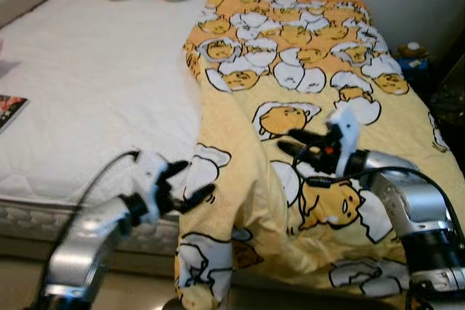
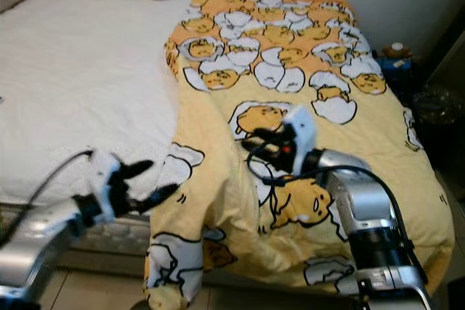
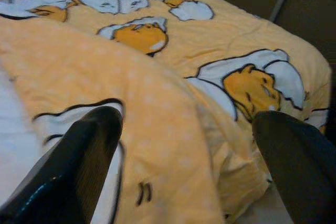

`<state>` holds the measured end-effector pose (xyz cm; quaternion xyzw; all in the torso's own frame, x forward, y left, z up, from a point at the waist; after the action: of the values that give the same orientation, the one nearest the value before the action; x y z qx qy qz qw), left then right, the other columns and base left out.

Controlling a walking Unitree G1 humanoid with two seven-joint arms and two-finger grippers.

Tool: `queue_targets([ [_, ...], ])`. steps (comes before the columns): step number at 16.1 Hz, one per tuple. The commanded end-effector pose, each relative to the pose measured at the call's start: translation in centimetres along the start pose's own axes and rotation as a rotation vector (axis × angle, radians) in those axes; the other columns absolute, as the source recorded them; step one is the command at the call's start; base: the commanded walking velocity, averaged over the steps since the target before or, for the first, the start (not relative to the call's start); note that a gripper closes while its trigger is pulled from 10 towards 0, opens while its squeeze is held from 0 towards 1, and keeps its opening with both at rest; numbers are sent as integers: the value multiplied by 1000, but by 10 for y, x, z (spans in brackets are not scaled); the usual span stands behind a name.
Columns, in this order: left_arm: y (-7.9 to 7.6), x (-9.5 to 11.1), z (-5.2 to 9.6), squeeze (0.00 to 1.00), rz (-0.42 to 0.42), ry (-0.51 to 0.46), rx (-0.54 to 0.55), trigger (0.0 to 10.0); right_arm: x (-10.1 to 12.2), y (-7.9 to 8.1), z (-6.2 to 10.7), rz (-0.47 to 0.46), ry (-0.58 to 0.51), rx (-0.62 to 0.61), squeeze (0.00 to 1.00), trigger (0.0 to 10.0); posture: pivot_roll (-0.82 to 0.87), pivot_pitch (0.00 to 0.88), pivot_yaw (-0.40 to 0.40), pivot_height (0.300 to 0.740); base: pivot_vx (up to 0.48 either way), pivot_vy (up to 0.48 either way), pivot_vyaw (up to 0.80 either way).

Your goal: Clean up the room

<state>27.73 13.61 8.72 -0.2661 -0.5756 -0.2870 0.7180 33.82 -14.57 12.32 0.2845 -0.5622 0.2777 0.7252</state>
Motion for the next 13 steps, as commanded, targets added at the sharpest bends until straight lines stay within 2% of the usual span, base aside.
queue_targets([
  [1,-1,7,-7,0,-33,-24,7,10000,-7,-5,0,13,-4,-52,0,10000,-21,0,22,740,0,0,0],
  [4,-8,6,-10,0,-38,-17,-41,10000,-9,-6,-5,17,-22,-54,0,10000,-24,0,12,740,0,0,0],
  [8,5,7,-4,0,-62,-3,-19,10000,-4,-10,-10,52,-16,-19,0,10000,-15,0,-1,740,0,0,0],
  [10,29,2,0,0,-73,13,115,10000,-3,-16,-14,55,-25,-56,0,10000,-2,0,-12,740,0,0,0],
  [12,66,-22,11,0,-84,160,339,10000,-3,-19,-19,43,-50,-107,0,10000,2,0,-16,740,0,0,0],
  [13,67,-18,12,0,-65,123,337,10000,-4,-15,-22,32,-64,-99,0,10000,4,0,-17,740,0,0,0],
])
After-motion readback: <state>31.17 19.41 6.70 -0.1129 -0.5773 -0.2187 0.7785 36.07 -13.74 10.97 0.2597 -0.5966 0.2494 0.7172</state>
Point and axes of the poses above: a point about 5 cm out from each wrist's last joint towards the gripper, its own z axis pointing back from the gripper into the wrist, its own x axis along the axis of the wrist's last joint, y = z × x, the point moved 4 cm from there along -z, pointing out of the wrist towards the gripper, and after that the axes turned 2 degrees about -z, right-handed, at the moved point
